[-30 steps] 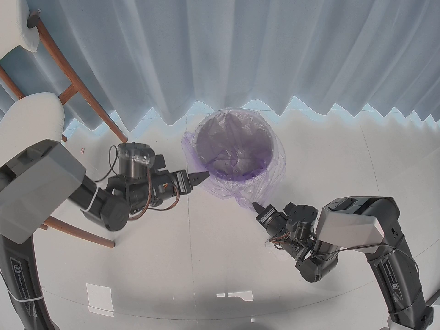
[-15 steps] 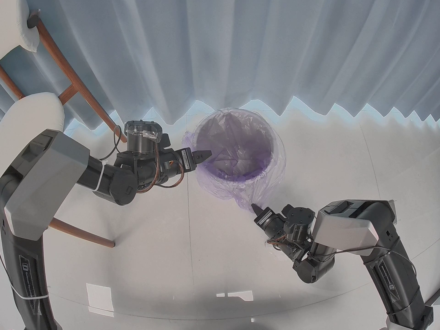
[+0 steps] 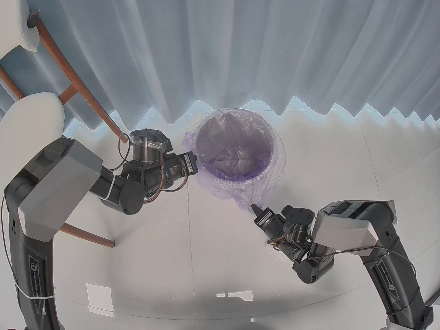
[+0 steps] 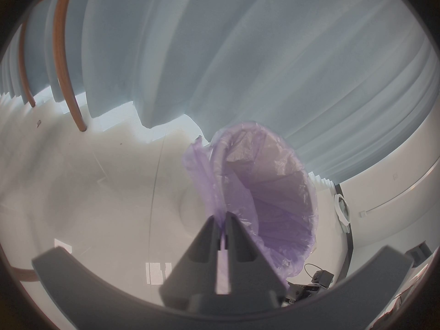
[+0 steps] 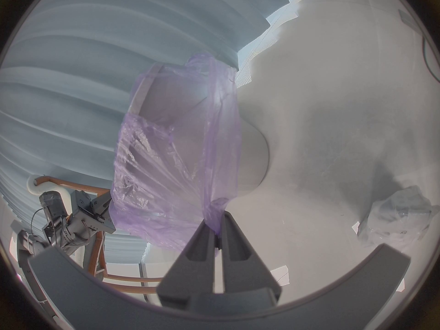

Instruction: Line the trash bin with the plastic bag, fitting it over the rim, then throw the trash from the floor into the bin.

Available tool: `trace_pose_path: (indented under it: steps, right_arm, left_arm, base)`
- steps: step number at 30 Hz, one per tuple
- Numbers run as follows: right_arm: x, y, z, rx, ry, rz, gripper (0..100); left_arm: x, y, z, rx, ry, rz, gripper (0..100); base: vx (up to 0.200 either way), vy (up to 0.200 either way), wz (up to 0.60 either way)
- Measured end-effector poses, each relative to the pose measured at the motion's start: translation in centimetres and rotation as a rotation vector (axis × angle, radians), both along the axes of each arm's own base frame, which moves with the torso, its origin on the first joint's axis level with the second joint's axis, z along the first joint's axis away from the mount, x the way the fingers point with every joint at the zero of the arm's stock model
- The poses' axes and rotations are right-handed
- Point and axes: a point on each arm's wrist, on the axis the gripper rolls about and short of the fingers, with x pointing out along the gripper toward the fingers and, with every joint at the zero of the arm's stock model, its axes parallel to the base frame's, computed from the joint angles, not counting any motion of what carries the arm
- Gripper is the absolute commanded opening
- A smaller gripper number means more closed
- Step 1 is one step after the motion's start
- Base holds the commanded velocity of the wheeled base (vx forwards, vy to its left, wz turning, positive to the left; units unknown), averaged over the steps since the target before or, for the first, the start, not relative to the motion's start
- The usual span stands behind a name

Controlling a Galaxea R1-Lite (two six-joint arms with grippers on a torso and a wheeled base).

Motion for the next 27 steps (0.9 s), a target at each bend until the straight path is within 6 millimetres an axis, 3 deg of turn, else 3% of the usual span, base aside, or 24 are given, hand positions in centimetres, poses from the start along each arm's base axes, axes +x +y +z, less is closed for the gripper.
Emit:
trace_pose_path:
  steps: [16,27]
  right_arm:
    - [0.1,0.0,-0.2,-0.001,0.0,-0.001,0]
    - [0.1,0.0,-0.2,-0.004,-0.002,-0.001,0]
  left_arm:
    - [-1.8,1.5,-2.3,-0.025,-0.047,0.017,0]
    - [-1.9,0.5,-2.3,-0.04,-0.087,-0.011,0]
  base:
    - [0.0,0.0,0.0]
    - [0.0,0.0,0.0]
